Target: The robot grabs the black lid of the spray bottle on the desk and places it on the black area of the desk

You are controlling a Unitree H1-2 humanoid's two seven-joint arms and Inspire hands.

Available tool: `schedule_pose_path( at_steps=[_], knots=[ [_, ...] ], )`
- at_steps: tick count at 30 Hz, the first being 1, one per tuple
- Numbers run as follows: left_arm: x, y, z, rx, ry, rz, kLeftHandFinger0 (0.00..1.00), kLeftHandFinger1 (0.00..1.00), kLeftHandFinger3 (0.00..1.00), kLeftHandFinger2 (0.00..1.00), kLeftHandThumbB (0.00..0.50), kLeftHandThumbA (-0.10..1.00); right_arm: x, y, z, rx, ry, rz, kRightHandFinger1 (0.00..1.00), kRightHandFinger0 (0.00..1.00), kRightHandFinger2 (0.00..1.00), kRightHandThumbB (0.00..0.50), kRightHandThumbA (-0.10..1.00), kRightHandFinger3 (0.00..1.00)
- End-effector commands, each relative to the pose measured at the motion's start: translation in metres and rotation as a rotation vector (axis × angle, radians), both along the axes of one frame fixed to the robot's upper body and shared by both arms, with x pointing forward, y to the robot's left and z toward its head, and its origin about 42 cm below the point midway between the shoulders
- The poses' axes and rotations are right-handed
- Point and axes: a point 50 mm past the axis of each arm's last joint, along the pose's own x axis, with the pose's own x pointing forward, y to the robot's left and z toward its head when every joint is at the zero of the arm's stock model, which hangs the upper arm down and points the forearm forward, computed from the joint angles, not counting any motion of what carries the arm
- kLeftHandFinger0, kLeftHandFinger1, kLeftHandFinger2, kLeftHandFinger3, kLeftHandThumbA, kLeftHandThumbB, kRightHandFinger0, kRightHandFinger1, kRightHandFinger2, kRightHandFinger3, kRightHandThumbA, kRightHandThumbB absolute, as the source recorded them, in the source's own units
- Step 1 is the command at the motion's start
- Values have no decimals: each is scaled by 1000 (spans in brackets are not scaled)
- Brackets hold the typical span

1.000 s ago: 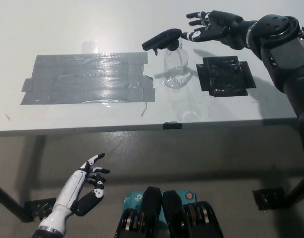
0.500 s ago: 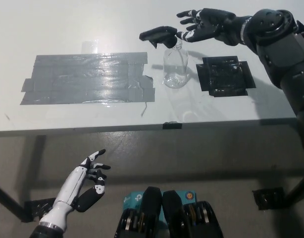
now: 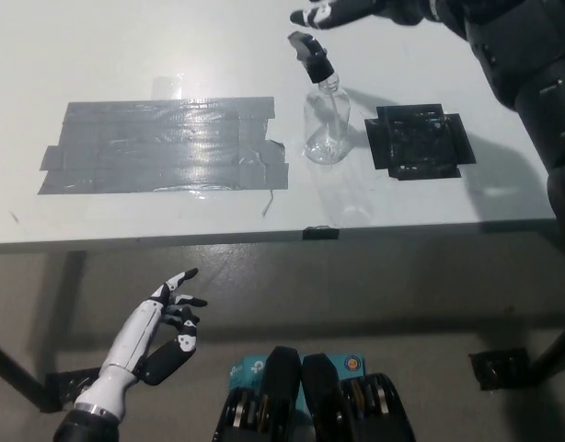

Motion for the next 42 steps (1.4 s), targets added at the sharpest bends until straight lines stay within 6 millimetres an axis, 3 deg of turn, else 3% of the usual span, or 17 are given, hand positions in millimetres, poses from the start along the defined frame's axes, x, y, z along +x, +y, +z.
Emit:
schedule_pose_path(
  at_steps=[1, 6, 12, 17, 23, 28, 42],
  knots=[
    [4, 3, 9, 23, -46, -12, 524, 564, 905, 670, 140, 112, -4, 10, 45, -10, -82, 44, 1000, 1000, 1000, 500, 564, 1000],
    [5, 3, 11, 28, -42, -8, 520, 555, 911, 659, 146, 121, -2, 11, 27, -25, -38, 18, 1000, 1000, 1000, 500, 502, 1000],
    [5, 3, 12, 17, -46, -13, 517, 553, 909, 656, 144, 108, 2, 6, 2, -168, -91, -54, 1000, 1000, 1000, 500, 584, 1000],
    [8, 3, 14, 17, -52, -13, 520, 555, 908, 656, 148, 112, 4, 5, 0, -253, -145, -105, 1000, 1000, 1000, 500, 615, 1000],
    [6, 1, 11, 14, -54, -23, 502, 543, 898, 646, 147, 116, 4, 13, -11, -269, -139, -126, 1000, 1000, 1000, 500, 567, 1000],
    [-1, 1, 6, 16, -48, -27, 504, 546, 898, 654, 145, 129, 2, 23, -22, -278, -130, -108, 1000, 1000, 1000, 500, 631, 1000],
    [-3, -2, 10, 44, -34, -32, 510, 550, 897, 646, 148, 124, -2, 47, -23, -288, -127, -83, 1000, 1000, 1000, 500, 694, 1000]
  ],
)
